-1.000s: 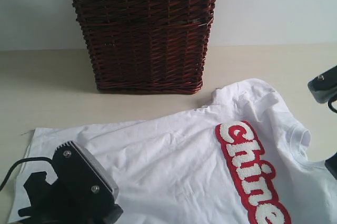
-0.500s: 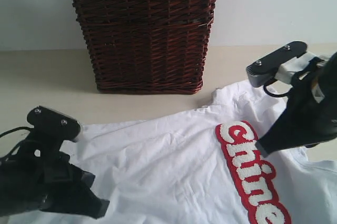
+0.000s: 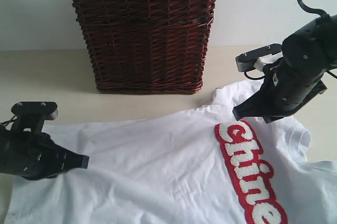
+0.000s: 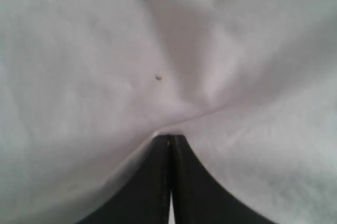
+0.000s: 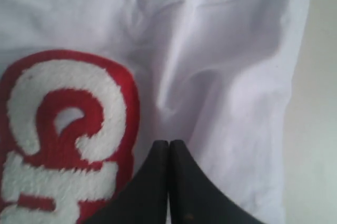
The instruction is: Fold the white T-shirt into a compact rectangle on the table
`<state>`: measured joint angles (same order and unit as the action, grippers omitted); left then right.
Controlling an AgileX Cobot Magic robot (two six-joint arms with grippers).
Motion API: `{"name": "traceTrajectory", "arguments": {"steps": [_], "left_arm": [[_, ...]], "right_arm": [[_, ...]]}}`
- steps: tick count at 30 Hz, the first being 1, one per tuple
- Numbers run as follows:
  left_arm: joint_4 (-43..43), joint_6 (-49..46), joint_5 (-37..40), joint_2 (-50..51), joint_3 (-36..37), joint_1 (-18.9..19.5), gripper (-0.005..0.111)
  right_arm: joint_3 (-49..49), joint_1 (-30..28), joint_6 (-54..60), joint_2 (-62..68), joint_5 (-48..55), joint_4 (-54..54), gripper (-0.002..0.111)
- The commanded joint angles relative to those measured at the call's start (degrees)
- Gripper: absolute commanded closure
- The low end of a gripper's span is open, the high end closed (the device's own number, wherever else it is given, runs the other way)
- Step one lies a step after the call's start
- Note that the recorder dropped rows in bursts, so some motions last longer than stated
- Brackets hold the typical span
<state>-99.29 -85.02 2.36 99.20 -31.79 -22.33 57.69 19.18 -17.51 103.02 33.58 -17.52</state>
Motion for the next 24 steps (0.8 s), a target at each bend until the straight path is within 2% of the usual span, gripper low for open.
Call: {"name": "traceTrajectory", "arguments": {"steps": [1,9,18,20,24], "left_arm": [[0.6,-0.2,-1.2,4.9,-4.5,4.0,0.107],[1.5,-1.4,-3.9,10.2,-13.7,6.9,0.107],[1.5,-9.0,-4.6,10.0,-20.5,15.2,0.107],[1.3,-9.0,-1.2,9.2,-20.1,15.5,0.107],[3.8,-7.3,11.9,4.9,-17.5,14.8,0.107]], "right_arm": [[3.3,-1.3,-0.2,3.2,-6.3,-0.4,0.108],[8.6,-1.3,-0.2,3.8,-8.5,-1.4,0.108],[9.6,-1.3,-0.2,5.1,-8.8,-1.1,0.108],[10.3,-1.3,-0.2,5.3,-8.4,-0.9,0.108],[11.2,-1.3,0.4,5.3,-7.8,-0.6,0.108]]}}
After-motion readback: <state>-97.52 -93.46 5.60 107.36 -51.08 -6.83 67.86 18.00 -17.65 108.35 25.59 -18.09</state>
